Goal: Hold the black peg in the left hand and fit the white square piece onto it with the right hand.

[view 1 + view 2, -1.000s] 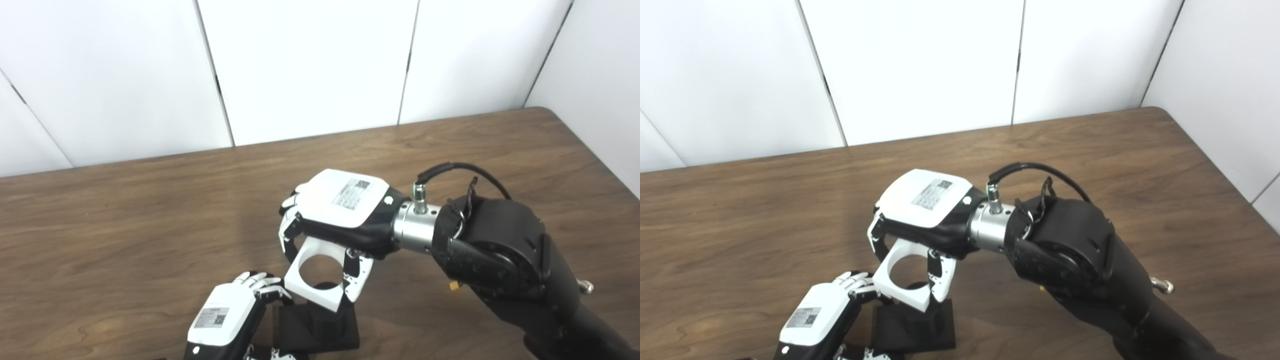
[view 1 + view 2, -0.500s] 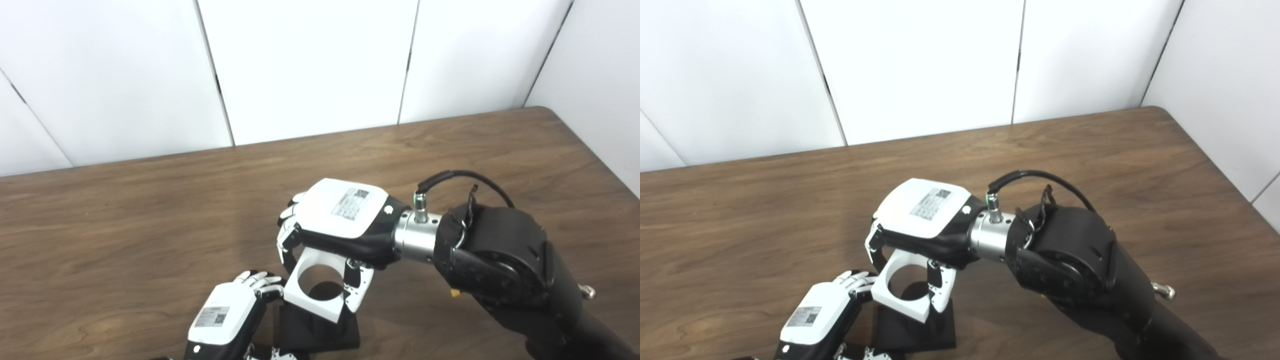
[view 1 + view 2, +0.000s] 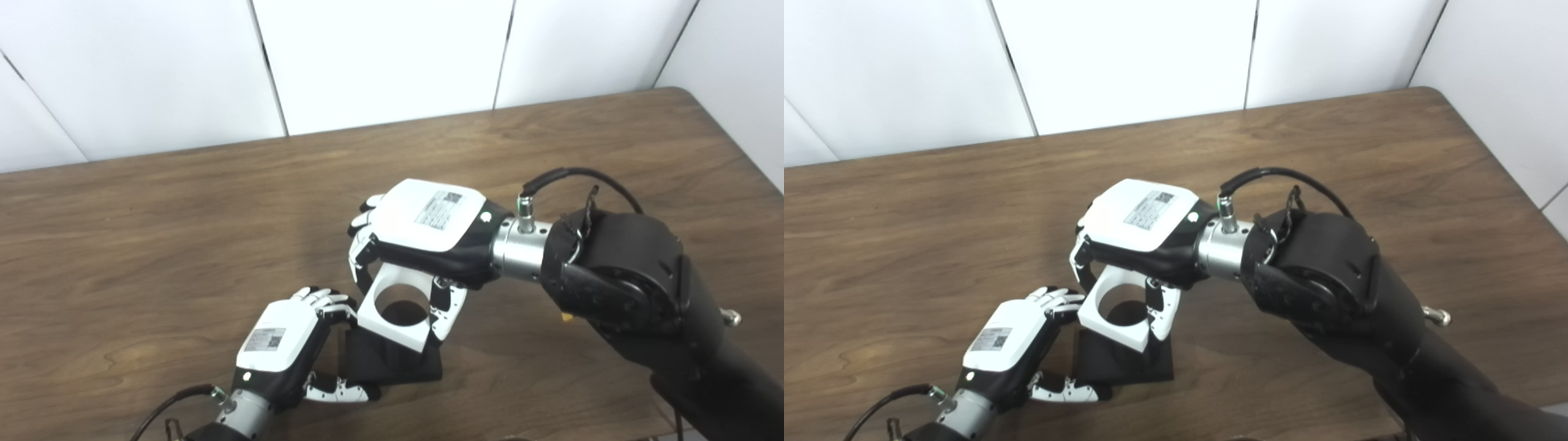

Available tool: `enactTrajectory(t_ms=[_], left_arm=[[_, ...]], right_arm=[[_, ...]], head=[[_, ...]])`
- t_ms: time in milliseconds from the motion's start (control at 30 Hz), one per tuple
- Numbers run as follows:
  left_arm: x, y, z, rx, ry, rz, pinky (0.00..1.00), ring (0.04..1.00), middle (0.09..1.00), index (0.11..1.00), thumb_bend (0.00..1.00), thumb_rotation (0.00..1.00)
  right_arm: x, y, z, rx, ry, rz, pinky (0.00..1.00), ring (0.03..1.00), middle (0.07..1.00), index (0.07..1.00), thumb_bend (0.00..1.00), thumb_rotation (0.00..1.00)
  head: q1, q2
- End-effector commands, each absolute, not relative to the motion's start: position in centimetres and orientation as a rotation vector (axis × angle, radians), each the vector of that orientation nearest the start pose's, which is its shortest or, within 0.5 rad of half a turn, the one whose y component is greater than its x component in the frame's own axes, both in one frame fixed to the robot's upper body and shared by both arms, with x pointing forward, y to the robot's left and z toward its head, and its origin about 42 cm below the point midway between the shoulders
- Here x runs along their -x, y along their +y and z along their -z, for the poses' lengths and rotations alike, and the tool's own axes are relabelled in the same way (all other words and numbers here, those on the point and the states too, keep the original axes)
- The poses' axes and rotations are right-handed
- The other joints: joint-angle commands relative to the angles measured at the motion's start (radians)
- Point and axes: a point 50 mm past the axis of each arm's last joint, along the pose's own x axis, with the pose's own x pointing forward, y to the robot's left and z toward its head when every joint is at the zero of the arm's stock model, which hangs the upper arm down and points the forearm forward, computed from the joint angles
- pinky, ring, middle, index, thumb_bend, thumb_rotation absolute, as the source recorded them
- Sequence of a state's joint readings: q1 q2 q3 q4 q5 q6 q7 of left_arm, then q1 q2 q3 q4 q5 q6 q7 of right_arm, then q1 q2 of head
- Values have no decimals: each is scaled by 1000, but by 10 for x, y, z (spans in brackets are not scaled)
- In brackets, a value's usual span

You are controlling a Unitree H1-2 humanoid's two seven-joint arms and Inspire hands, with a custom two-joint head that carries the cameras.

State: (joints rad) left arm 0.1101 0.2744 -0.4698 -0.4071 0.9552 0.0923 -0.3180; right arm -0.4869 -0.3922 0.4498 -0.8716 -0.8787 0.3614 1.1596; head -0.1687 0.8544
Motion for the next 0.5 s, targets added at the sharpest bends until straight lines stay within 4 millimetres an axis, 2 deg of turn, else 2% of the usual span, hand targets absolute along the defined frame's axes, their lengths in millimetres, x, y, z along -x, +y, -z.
enactTrajectory(t_ms=[0,467], left_arm=[[-202,163,-127,-1188,-119,661,921,868,811,490,504,54],[-203,163,-128,-1186,-133,656,911,862,806,490,505,53]], right_arm=[[-248,-152,-335,1479,-395,-893,918,866,737,483,522,130],[-245,-151,-314,1452,-345,-917,924,867,749,483,522,129]], head=[[4,9],[8,18]])
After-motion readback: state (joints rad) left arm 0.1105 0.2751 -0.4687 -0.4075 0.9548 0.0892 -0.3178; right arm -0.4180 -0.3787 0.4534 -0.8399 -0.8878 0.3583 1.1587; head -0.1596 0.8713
